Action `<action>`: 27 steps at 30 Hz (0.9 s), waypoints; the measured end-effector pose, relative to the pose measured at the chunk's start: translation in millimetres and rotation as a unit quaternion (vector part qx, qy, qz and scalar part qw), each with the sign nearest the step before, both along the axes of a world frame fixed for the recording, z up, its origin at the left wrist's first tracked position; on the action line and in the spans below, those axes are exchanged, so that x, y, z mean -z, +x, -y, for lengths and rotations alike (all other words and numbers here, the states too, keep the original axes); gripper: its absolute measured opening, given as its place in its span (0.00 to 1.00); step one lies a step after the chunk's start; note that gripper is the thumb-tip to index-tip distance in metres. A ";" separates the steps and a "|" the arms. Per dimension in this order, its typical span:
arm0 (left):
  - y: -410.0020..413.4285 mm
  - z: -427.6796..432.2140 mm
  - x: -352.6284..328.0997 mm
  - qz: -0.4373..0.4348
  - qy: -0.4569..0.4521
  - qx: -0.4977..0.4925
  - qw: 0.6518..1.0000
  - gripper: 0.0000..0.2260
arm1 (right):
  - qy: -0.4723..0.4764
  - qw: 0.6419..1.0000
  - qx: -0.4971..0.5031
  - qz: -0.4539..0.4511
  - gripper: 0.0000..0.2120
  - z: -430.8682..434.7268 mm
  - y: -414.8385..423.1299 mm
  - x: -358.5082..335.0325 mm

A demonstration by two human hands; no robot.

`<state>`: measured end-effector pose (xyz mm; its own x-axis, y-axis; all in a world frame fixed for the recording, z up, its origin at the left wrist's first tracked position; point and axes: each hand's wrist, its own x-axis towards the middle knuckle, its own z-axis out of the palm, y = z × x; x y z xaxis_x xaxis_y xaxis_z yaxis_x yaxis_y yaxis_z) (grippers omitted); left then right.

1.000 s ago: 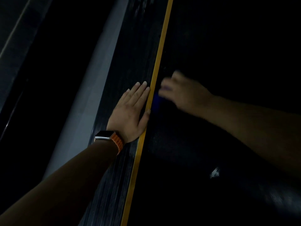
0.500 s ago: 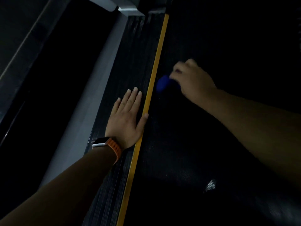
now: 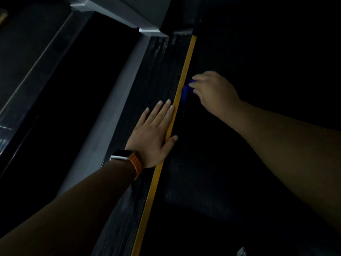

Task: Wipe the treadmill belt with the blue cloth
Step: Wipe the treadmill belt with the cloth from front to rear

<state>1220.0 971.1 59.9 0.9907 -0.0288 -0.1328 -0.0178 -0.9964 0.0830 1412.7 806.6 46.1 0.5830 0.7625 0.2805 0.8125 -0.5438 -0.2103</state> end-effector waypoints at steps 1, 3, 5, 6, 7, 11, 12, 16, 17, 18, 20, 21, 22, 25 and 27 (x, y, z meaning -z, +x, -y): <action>-0.5 -0.3 0.4 -0.001 0.003 0.000 1.000 0.37 | 0.000 0.999 0.033 -0.016 0.10 -7.1 -2.3 -3.6; 0.6 -0.6 0.8 -0.005 0.002 -0.002 1.000 0.38 | -0.003 0.999 0.019 -0.042 0.08 -6.4 -28.4 -7.8; 1.9 -0.2 0.4 -0.009 0.004 -0.003 1.000 0.38 | -0.001 0.996 -0.074 -0.054 0.07 14.8 -63.9 -6.2; 2.0 0.3 0.6 -0.007 0.005 -0.002 1.000 0.38 | -0.003 0.990 -0.130 -0.055 0.07 29.1 -75.7 -4.8; 1.9 0.6 0.7 -0.005 0.005 -0.002 1.000 0.38 | -0.005 0.983 -0.176 -0.056 0.07 38.9 -76.6 -5.9; 1.7 0.1 1.1 0.001 -0.004 -0.002 1.000 0.38 | -0.081 0.975 -0.203 0.035 0.13 12.1 -6.7 -8.0; 2.2 0.1 1.4 0.000 -0.005 -0.001 1.000 0.39 | -0.075 0.989 -0.120 0.036 0.14 -1.4 12.2 -11.0; 2.6 -1.7 2.8 0.007 -0.005 0.001 1.000 0.38 | -0.023 0.996 0.085 -0.018 0.14 -23.8 13.5 -8.1; 2.6 -1.6 2.6 0.007 -0.006 0.001 1.000 0.38 | -0.020 0.998 0.055 -0.022 0.13 -17.4 -5.9 -5.1; 2.6 -1.5 2.1 0.007 -0.007 0.000 1.000 0.38 | -0.021 0.999 0.009 -0.031 0.13 -7.1 -28.7 -2.2; 1.8 -0.8 1.1 0.005 -0.010 0.000 1.000 0.38 | -0.003 0.991 -0.110 -0.070 0.11 20.7 -67.1 3.5; 1.5 -0.7 0.6 0.004 -0.010 0.000 1.000 0.38 | -0.004 0.985 -0.155 -0.080 0.11 30.5 -72.6 2.3; 1.3 -0.5 0.3 0.003 -0.009 0.000 1.000 0.38 | -0.012 0.979 -0.189 -0.072 0.11 34.4 -63.7 -0.1; 2.8 0.2 -1.0 -0.001 -0.006 -0.001 1.000 0.38 | -0.037 0.992 -0.118 -0.012 0.14 9.9 -6.4 -5.6; 3.0 0.7 -1.4 -0.001 -0.009 0.000 1.000 0.38 | -0.003 0.999 0.042 -0.025 0.13 -13.0 25.6 -10.2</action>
<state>1223.0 970.5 61.3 0.9904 -0.0320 -0.1343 -0.0184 -0.9947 0.1009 1438.2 819.6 56.3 0.6583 0.7121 0.2442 0.7523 -0.6110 -0.2464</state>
